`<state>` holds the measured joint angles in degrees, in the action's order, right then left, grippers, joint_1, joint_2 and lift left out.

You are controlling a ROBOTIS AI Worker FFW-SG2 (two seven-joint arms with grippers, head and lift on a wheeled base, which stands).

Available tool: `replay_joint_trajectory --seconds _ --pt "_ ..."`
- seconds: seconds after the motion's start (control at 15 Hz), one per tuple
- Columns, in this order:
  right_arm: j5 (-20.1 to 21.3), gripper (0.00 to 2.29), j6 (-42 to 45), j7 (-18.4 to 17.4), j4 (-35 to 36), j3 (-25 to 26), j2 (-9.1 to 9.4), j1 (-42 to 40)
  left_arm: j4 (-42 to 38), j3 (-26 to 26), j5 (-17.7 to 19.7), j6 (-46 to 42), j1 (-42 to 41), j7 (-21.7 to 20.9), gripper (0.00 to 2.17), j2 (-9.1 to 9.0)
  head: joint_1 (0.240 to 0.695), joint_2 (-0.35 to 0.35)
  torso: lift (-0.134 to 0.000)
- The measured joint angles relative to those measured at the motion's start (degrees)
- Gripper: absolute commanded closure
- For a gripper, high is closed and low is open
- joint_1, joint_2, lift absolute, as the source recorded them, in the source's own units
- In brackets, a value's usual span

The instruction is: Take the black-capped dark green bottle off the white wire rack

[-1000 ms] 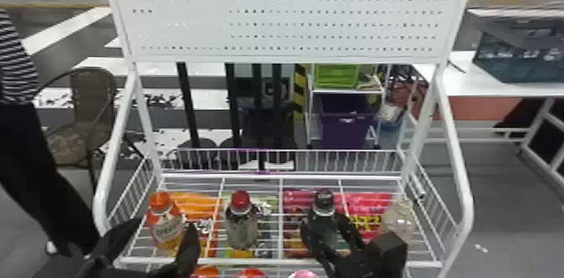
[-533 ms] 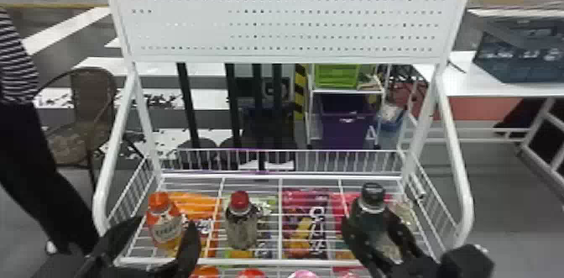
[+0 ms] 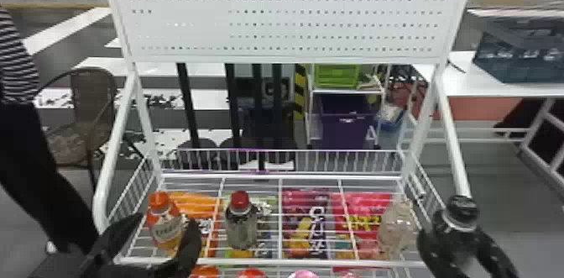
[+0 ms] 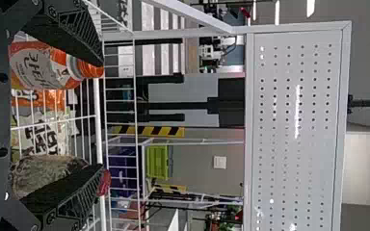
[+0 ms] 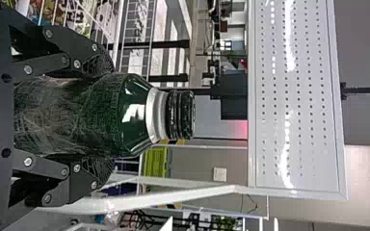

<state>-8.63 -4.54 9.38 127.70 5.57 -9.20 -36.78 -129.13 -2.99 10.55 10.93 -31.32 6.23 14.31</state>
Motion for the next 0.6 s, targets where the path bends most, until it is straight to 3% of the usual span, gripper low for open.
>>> replay_joint_trajectory --seconds 0.27,0.6 --pt "-1.36 1.4 0.0 0.38 2.97 4.09 0.59 -4.47 -0.65 0.17 0.0 -0.07 -0.67 0.01 0.14 0.22 0.499 0.0 0.0" --pt "-1.4 1.4 -0.09 0.42 3.26 3.48 1.35 -4.52 -0.87 0.33 0.08 0.09 -0.59 -0.15 0.14 0.46 0.499 0.0 0.0"
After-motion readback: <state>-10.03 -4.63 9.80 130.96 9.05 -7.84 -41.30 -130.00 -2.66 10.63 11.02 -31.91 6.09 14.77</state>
